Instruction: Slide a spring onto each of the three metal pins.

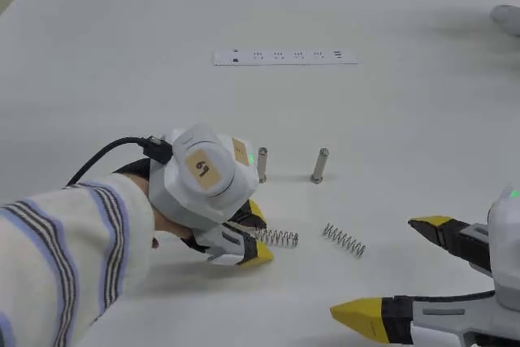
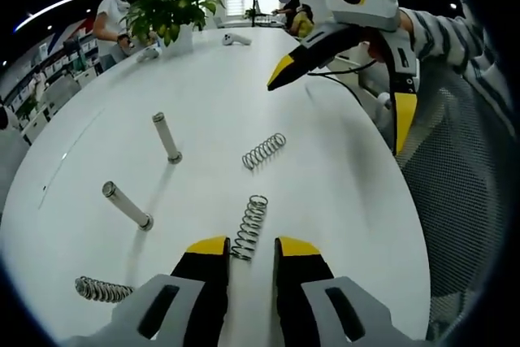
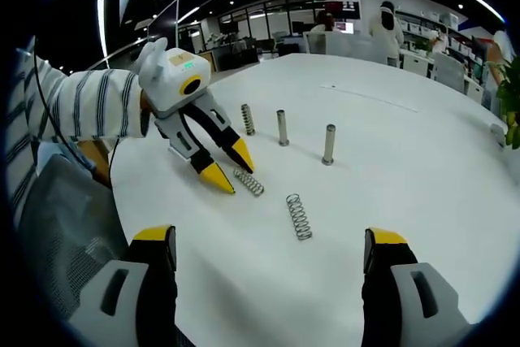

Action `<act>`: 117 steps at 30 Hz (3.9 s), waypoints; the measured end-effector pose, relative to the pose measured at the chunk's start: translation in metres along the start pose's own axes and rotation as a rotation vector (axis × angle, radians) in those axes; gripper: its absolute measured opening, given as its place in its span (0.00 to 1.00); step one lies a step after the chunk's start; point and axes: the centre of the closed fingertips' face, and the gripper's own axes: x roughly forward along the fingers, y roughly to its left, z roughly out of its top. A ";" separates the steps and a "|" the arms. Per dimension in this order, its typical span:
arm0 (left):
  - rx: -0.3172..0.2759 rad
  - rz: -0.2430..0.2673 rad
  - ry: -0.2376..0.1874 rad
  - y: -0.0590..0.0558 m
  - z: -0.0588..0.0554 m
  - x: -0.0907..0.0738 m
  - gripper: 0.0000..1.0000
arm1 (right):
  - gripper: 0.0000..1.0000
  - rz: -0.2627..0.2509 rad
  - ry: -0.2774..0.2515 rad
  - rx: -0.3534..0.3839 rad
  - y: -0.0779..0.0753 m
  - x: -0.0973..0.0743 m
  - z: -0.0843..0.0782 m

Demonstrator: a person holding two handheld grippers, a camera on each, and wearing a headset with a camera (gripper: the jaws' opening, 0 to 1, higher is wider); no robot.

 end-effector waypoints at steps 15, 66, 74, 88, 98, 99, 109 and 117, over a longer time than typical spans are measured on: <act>-0.029 0.033 -0.044 0.004 0.000 -0.001 0.03 | 0.92 -0.001 0.012 -0.001 0.001 0.002 -0.004; -0.247 0.099 -0.129 -0.010 0.010 -0.047 0.02 | 0.79 0.220 0.026 -0.237 0.022 -0.003 0.021; -0.203 0.068 -0.128 -0.023 0.017 -0.058 0.02 | 0.74 0.331 -0.034 -0.299 0.042 0.002 0.036; -0.189 0.081 -0.151 -0.031 0.025 -0.071 0.02 | 0.56 0.445 -0.109 -0.322 0.065 0.023 0.055; -0.162 0.081 -0.158 -0.042 0.028 -0.075 0.02 | 0.43 0.512 -0.110 -0.335 0.079 0.033 0.056; -0.156 0.082 -0.157 -0.043 0.028 -0.076 0.02 | 0.42 0.516 -0.116 -0.327 0.080 0.034 0.057; -0.139 0.098 -0.151 -0.046 0.025 -0.082 0.02 | 0.25 0.549 -0.104 -0.329 0.087 0.035 0.056; -0.120 0.101 -0.141 -0.046 0.021 -0.084 0.02 | 0.12 0.565 -0.094 -0.345 0.090 0.036 0.056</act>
